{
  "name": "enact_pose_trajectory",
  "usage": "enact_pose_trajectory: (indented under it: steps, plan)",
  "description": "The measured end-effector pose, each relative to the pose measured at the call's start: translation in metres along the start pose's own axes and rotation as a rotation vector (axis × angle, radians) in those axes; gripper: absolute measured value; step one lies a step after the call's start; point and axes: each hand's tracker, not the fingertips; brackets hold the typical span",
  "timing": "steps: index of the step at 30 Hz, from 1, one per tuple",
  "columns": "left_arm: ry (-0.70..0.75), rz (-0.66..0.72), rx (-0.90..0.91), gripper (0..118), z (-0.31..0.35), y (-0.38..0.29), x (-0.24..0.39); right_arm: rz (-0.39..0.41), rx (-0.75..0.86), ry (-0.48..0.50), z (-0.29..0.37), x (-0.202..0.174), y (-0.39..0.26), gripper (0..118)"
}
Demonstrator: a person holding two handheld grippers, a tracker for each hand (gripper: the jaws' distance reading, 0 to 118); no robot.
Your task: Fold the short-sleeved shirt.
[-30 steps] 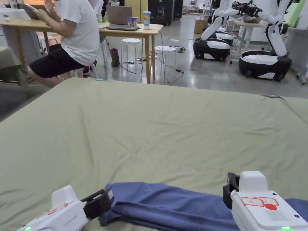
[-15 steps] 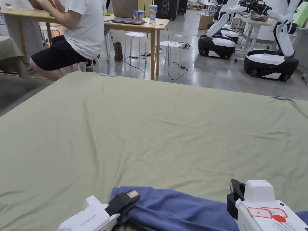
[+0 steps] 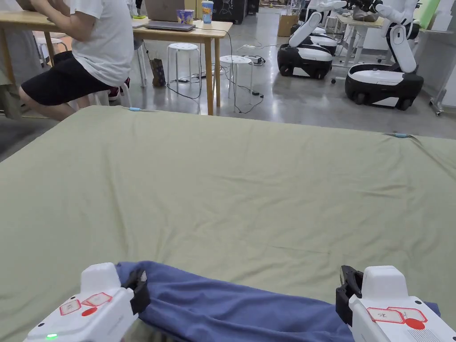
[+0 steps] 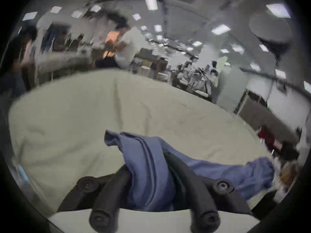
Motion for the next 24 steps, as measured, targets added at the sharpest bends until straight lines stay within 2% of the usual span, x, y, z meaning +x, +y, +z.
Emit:
enact_pose_trajectory:
  steps: [3, 5, 7, 10, 12, 14, 15, 16, 17, 18, 19, 20, 22, 24]
  plan:
    - [-0.04, -0.266, 0.031, 7, 0.005, 0.003, 0.062, -0.011, -0.007, 0.005, 0.002, 0.011, -0.004, 0]
    - [-0.062, -0.389, 0.006, 7, 0.002, -0.002, 0.105, -0.017, -0.005, 0.003, 0.005, 0.018, -0.007, 0]
    - [-0.136, -0.479, 0.013, 7, -0.002, -0.015, 0.146, -0.031, -0.006, 0.007, 0.007, 0.025, -0.012, 0]
    - [-0.147, -0.721, -0.068, 6, -0.015, -0.056, 0.205, -0.041, -0.007, 0.007, 0.014, 0.036, -0.016, 0]
    - [-0.124, -0.809, -0.115, 6, -0.024, -0.082, 0.227, -0.049, -0.006, 0.003, 0.019, 0.044, -0.019, 0]
    - [-0.111, -0.832, -0.159, 7, -0.034, -0.1, 0.238, -0.058, -0.007, 0.009, 0.025, 0.052, -0.023, 0]
    - [-0.091, -0.852, -0.178, 16, -0.04, -0.107, 0.241, -0.057, -0.009, 0.007, 0.027, 0.055, -0.026, 0]
    - [-0.072, -0.865, -0.181, 30, -0.044, -0.112, 0.242, -0.055, -0.01, 0.005, 0.028, 0.057, -0.027, 0]
    - [-0.083, -0.85, -0.17, 48, -0.044, -0.112, 0.242, -0.057, -0.01, 0.005, 0.029, 0.061, -0.029, 0]
    - [-0.108, -0.78, -0.147, 70, -0.039, -0.107, 0.242, -0.067, -0.011, 0.007, 0.031, 0.064, -0.03, 0]
    - [-0.151, -0.702, -0.13, 80, -0.032, -0.098, 0.241, -0.077, -0.008, 0.007, 0.032, 0.067, -0.03, 0]
    - [-0.189, -0.63, -0.13, 85, -0.025, -0.088, 0.241, -0.086, -0.005, 0.006, 0.034, 0.069, -0.031, 0]
    - [-0.244, -0.538, -0.114, 85, -0.003, -0.063, 0.242, -0.102, -0.005, 0.014, 0.033, 0.074, -0.031, 0]
    - [-0.305, -0.334, -0.082, 85, 0.011, -0.039, 0.225, -0.109, -0.003, 0.017, 0.034, 0.076, -0.031, 0]
